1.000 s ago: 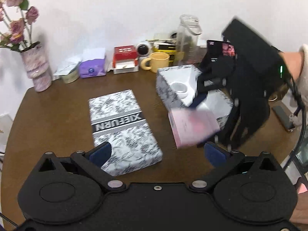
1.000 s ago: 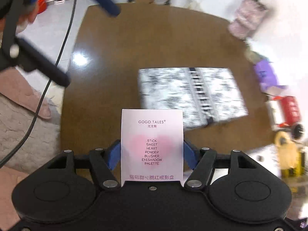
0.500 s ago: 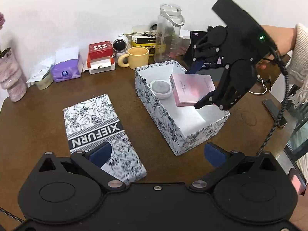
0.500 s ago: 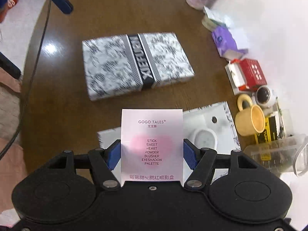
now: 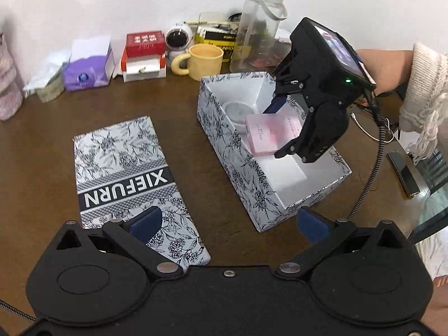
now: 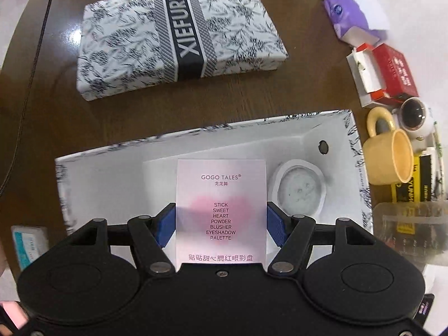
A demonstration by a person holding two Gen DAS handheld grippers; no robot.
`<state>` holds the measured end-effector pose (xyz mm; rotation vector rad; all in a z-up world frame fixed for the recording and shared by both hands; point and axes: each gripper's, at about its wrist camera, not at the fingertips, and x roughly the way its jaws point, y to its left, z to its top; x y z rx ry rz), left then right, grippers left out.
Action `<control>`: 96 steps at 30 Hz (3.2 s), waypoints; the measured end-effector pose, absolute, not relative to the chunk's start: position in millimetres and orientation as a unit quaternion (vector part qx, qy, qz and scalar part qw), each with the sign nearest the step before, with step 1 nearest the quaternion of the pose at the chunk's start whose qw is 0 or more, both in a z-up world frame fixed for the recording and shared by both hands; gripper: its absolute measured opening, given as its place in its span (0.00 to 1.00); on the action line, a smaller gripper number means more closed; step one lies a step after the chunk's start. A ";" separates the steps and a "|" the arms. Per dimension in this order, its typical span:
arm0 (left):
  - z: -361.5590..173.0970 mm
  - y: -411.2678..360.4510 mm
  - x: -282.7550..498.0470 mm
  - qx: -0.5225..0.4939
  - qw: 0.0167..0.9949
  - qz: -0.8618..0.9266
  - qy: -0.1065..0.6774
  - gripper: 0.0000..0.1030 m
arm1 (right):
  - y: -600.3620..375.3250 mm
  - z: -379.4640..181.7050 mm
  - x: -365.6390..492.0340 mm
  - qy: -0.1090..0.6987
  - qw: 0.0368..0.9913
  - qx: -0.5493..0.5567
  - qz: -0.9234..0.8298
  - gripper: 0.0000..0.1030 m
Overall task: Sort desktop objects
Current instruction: 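Carry the pink box into the floral box beside the container, release, then move the left gripper over the blue-white floss pack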
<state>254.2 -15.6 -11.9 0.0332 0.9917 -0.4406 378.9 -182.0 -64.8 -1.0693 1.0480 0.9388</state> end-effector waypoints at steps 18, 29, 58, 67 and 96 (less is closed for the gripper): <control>-49.6 -2.1 272.5 0.006 0.836 -0.196 0.512 1.00 | -188.0 -134.6 409.9 0.489 0.576 -0.506 0.416 0.67; -57.6 -1.8 270.2 0.004 0.828 -0.195 0.526 1.00 | -188.2 -138.6 403.8 0.488 0.567 -0.520 0.413 0.68; -17.7 -77.2 190.4 0.066 0.830 -0.263 0.487 1.00 | -251.3 40.3 226.7 0.319 0.846 -0.344 0.252 1.00; -36.5 -132.3 165.8 0.155 0.794 -0.325 0.490 1.00 | -305.7 14.3 134.4 0.413 0.882 -0.173 0.149 1.00; -177.5 -245.4 154.7 0.382 0.598 -0.492 0.504 0.87 | -319.7 -61.4 34.8 0.504 0.860 0.017 0.077 1.00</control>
